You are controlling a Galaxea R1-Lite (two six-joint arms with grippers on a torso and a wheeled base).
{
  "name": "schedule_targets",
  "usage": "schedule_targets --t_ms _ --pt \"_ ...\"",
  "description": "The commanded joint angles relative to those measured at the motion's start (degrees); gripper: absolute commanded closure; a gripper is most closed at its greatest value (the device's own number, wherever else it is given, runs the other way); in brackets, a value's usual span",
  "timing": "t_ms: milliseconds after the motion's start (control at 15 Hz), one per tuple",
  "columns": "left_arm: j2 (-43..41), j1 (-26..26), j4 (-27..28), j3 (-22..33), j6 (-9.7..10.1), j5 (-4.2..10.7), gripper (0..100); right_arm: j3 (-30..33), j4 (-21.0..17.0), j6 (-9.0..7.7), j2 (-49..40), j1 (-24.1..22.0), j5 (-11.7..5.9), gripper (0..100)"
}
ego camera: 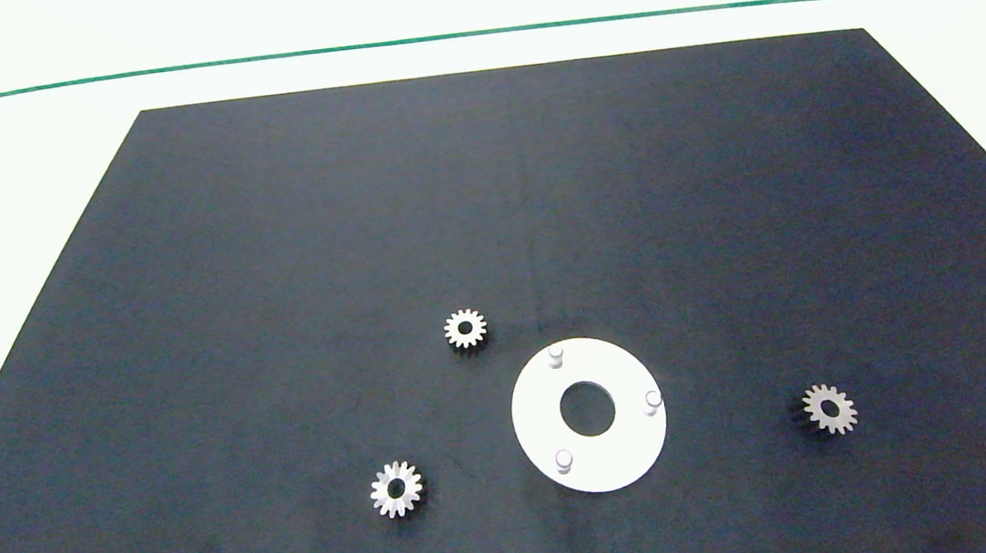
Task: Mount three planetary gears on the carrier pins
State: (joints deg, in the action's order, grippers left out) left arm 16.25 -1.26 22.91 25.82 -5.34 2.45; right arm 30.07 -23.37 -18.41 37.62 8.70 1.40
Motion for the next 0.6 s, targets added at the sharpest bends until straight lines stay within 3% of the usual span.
schedule_targets --t_ms 67,600 --pt "0.36 -0.06 0.12 0.28 -0.02 0.01 0 2.27 3.42 -0.4 11.77 1.32 -0.17 0" --pt "0.1 -0.15 0.3 -0.33 -0.02 -0.08 0 3.94 9.31 0.13 26.98 3.51 0.53 0"
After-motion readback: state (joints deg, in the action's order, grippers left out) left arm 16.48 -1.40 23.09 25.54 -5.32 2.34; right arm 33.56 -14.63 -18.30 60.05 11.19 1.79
